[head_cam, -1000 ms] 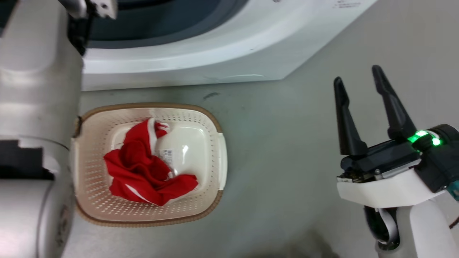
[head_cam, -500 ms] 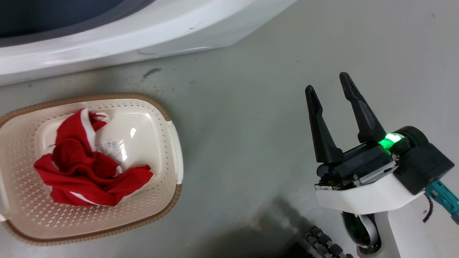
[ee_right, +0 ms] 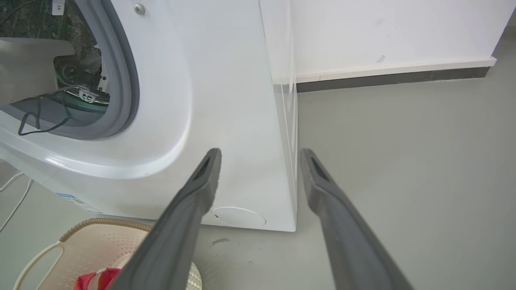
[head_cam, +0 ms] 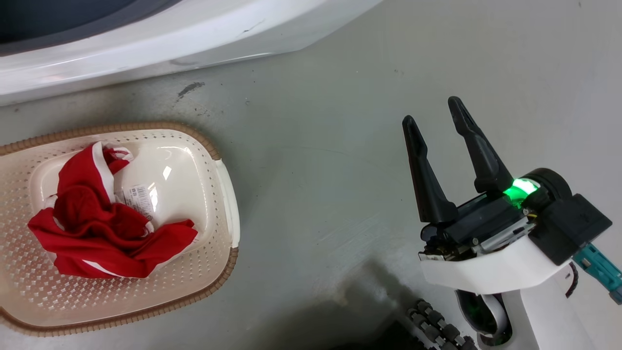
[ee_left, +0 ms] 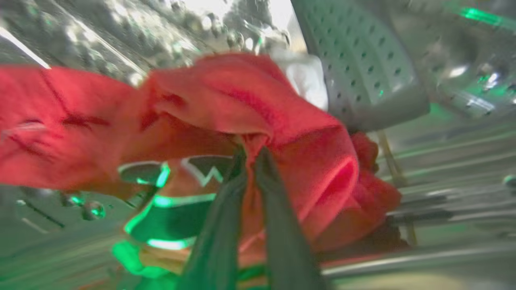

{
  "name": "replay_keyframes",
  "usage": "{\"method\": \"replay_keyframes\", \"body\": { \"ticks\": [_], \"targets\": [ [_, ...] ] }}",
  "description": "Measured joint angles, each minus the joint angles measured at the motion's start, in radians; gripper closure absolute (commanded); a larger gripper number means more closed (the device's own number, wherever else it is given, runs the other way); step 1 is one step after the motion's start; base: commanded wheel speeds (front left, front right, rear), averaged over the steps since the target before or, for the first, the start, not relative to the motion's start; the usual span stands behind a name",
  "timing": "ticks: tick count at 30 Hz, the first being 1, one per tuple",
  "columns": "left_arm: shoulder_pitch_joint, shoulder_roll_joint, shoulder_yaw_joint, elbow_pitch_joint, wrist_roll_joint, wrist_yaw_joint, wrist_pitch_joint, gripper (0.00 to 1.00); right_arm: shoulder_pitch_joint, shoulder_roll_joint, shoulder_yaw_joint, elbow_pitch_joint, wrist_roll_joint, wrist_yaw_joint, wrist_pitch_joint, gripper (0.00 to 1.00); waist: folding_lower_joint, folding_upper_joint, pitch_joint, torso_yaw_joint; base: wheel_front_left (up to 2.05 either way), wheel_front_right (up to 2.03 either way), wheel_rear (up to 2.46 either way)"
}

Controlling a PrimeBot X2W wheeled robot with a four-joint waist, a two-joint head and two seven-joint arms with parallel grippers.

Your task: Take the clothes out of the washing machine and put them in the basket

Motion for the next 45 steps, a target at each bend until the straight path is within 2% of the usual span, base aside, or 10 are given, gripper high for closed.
{"method": "replay_keyframes", "body": {
  "ticks": [6, 15, 27, 31, 37, 45],
  "targets": [
    [0.041, -0.007, -0.002, -0.078, -0.010, 0.045, -0.108, 1.00, -0.011, 0.000, -0.004, 0.012, -0.005, 0.000, 0.000, 0.00, 0.0000, 0.0000, -0.022, 0.017, 0.00, 0.00, 0.00],
    [0.231, -0.053, 0.032, -0.146, -0.080, 0.096, -0.386, 1.00, -0.021, 0.000, -0.032, 0.059, -0.028, 0.000, 0.000, 0.00, -0.0001, 0.0000, -0.121, 0.056, 0.00, 0.00, 0.00],
    [0.451, -0.144, 0.040, -0.126, -0.146, 0.096, -0.657, 1.00, 0.040, 0.001, -0.049, 0.141, -0.053, 0.000, -0.001, 0.00, -0.0002, 0.0000, -0.358, 0.120, 0.00, 0.00, 0.00],
    [0.526, -0.175, 0.056, -0.132, -0.184, 0.090, -0.709, 1.00, 0.076, 0.001, -0.054, 0.161, -0.055, 0.000, 0.001, 0.00, -0.0002, 0.0000, -0.445, 0.138, 0.00, 0.00, 0.00],
    [0.679, -0.223, 0.065, -0.197, -0.215, 0.076, -0.728, 1.00, 0.133, 0.001, -0.055, 0.168, -0.063, 0.000, 0.026, 0.00, -0.0004, 0.0000, -0.577, 0.168, 0.00, 0.00, 0.00],
    [0.895, -0.254, 0.098, -0.491, -0.244, 0.067, -0.730, 1.00, 0.202, 0.001, -0.093, 0.143, -0.069, 0.000, 0.061, 0.00, -0.0005, 0.0000, -0.719, 0.216, 0.00, 0.00, 0.00]
  ]
}}
